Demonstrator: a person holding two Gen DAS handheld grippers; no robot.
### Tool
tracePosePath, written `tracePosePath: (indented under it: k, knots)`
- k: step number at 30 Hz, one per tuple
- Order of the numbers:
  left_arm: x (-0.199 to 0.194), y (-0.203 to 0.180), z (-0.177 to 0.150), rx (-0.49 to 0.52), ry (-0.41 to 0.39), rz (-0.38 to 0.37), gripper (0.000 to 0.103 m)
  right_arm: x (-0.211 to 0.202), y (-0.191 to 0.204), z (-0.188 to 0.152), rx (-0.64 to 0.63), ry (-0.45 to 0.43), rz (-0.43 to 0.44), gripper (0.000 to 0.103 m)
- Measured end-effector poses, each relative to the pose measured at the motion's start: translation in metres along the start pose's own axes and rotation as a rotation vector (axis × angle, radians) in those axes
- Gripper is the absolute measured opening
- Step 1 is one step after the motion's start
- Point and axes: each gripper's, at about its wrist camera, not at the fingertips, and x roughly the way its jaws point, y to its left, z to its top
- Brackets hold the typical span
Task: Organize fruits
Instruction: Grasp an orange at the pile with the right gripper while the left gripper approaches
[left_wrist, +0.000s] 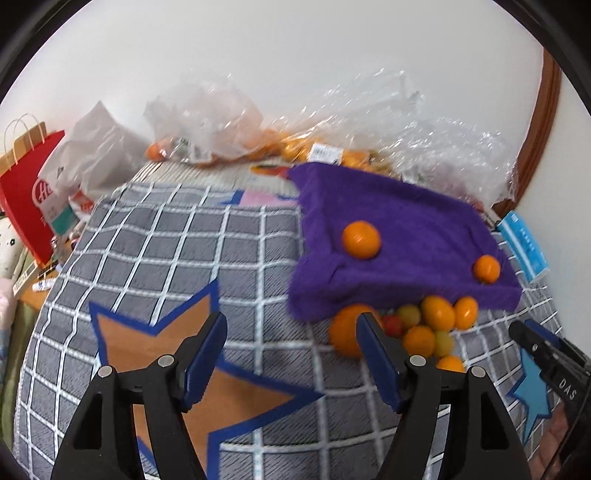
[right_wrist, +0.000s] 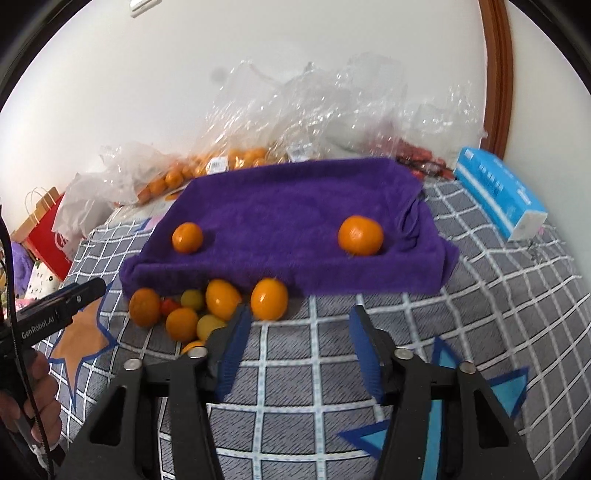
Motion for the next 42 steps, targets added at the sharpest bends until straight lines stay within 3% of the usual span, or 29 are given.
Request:
tracePosePath:
  k: [7, 13, 21, 25, 27, 29, 33, 39, 42]
  knots:
    - [0.012, 0.007, -0.011, -0.004, 0.039, -0.015, 0.070, 0.020, 0.014, 0.002, -0.041, 0.023, 0.015, 0.033]
    - [0.030, 0.012, -0.021, -0.031, 0.080, -0.040, 0.070, 0.048, 0.013, 0.011, -0.030, 0.066, 0.038, 0.033]
    - [0.030, 0.010, -0.025, -0.025, 0.034, -0.031, 0.070, 0.073, 0.012, 0.015, 0.005, 0.100, 0.097, 0.035]
    - [0.030, 0.013, -0.026, -0.041, 0.028, -0.056, 0.074, 0.083, 0.015, 0.012, -0.008, 0.130, 0.082, 0.034]
    - [0.029, 0.012, -0.027, -0.035, 0.028, -0.070, 0.072, 0.080, 0.013, 0.011, -0.007, 0.105, 0.076, 0.033]
    - [0.026, 0.011, -0.026, -0.029, 0.048, -0.132, 0.065, 0.075, 0.010, 0.010, -0.006, 0.093, 0.072, 0.033]
    - [0.024, -0.001, -0.022, -0.029, 0.075, -0.174, 0.063, 0.059, 0.001, 0.011, -0.031, 0.036, 0.023, 0.033]
    - [0.032, -0.027, -0.012, -0.013, 0.067, -0.153, 0.063, 0.052, -0.026, 0.007, -0.014, 0.015, -0.007, 0.033]
    - [0.040, -0.029, -0.012, -0.023, 0.071, -0.146, 0.051, 0.050, -0.032, 0.007, -0.014, -0.013, -0.034, 0.033]
